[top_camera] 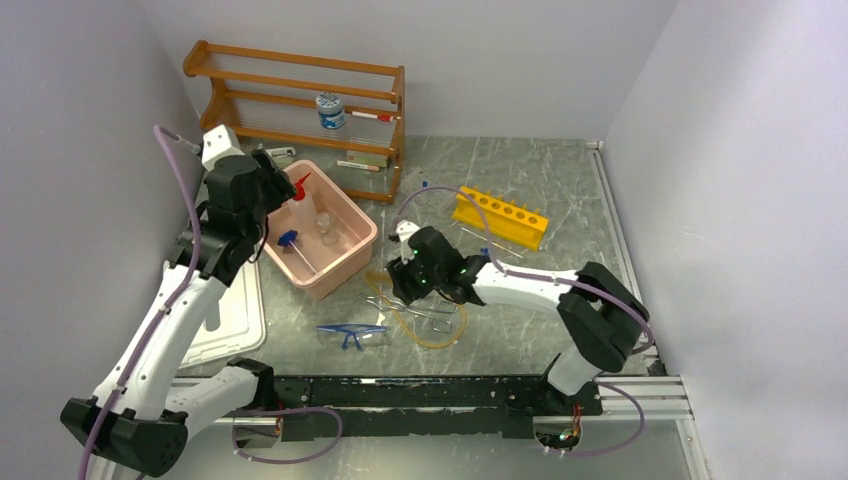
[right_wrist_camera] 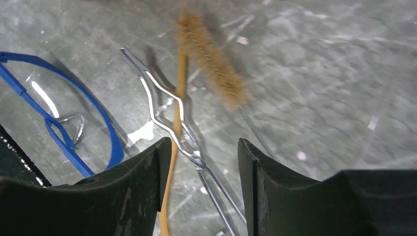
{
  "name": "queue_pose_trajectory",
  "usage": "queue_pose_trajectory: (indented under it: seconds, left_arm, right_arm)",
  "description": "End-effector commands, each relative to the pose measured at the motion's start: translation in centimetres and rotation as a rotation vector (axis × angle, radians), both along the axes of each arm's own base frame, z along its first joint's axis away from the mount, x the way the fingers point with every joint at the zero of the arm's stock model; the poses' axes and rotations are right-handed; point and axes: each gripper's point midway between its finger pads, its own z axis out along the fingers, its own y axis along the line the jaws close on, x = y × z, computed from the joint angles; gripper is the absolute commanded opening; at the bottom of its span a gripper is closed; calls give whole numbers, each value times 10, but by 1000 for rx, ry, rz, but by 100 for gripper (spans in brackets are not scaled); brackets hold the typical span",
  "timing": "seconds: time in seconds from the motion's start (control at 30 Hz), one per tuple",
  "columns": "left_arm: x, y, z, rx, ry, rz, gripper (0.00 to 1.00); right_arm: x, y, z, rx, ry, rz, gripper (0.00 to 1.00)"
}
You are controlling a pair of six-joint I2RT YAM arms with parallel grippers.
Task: Organize the chemistry lab equipment
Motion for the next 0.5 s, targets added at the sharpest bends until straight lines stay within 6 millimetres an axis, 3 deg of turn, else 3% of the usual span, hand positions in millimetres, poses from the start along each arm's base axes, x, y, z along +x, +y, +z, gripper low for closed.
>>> queue_pose_trajectory:
  seconds: [0.0,0.23,0.47]
  left_arm:
    - [3,-20,33,31,-65,-162,69]
    - [2,-29,42,20,-59,-215,70]
    - [5,-32,38,26,-38,-226,70]
  right_arm:
    - [-7,42,3,82,-78,103,56]
    - [-16,92,-4,140,-204,181,44]
    - [-5,109,-13,152,-310,167,45]
